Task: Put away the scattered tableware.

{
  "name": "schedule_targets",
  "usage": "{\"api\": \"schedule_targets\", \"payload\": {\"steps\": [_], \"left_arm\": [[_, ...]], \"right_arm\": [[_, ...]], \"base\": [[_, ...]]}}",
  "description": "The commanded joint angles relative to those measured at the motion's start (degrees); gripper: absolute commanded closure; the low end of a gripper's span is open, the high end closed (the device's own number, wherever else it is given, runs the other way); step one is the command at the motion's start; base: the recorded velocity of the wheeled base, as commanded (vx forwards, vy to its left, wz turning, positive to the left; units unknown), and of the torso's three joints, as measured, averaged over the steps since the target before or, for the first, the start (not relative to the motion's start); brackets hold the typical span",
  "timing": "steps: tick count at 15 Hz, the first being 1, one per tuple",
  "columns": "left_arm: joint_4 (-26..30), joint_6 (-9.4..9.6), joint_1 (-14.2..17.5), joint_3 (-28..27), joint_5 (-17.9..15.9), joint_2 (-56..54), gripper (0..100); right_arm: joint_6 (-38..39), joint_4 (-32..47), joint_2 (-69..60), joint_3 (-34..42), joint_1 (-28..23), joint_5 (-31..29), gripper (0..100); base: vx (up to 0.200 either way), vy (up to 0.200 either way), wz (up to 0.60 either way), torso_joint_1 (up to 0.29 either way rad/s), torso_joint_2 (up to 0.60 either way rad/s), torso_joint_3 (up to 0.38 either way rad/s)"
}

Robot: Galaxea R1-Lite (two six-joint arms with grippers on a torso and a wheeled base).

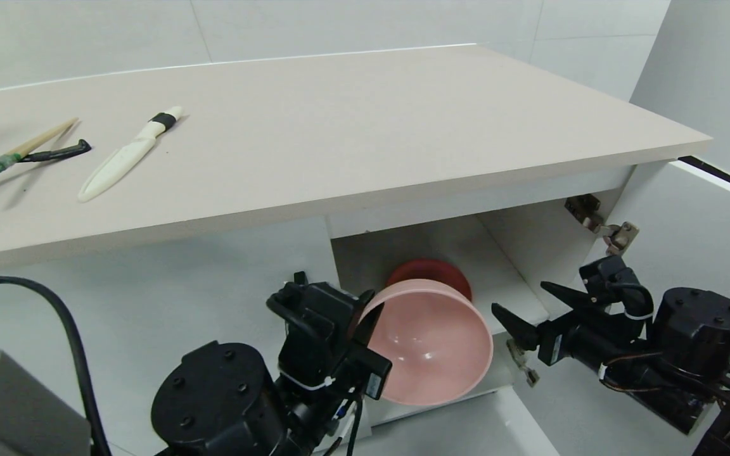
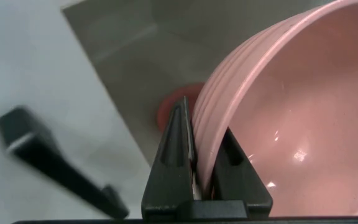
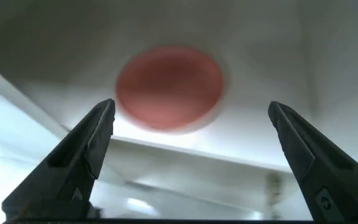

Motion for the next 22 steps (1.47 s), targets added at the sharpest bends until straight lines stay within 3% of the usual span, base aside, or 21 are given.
{"api": "schedule_targets", "payload": {"steps": [1, 9, 11, 15, 22], "left_arm": [[0.0, 0.59, -0.3, -1.8, 0.6, 3.2, 100], [0.0, 1.9, -0.2, -12.2, 2.6, 11.1, 100], [0.0, 1.46, -0.1, -15.2, 4.7, 13.0, 100], [0.0, -0.21, -0.1, -20.7, 4.8, 14.1, 100], [0.0, -0.65, 0.1, -23.7, 4.9, 14.7, 100]], "right_arm": [[-0.7, -0.1, -3.6, 0.6, -0.4, -0.2, 0], [-1.4, -0.1, -13.5, 2.1, 2.5, -0.1, 0], [-1.4, -0.1, -14.7, 2.3, 3.8, -0.1, 0], [-1.4, -0.1, -10.3, 3.5, 3.8, -0.1, 0], [-1.9, -0.1, -2.2, -1.5, 2.3, -0.2, 0]], "base": [[0.0, 0.0, 0.0, 0.0, 0.0, 0.0], [0.0, 0.0, 0.0, 0.0, 0.0, 0.0], [0.0, 0.0, 0.0, 0.0, 0.0, 0.0], [0.0, 0.0, 0.0, 0.0, 0.0, 0.0], [0.0, 0.0, 0.0, 0.0, 0.0, 0.0]]}}
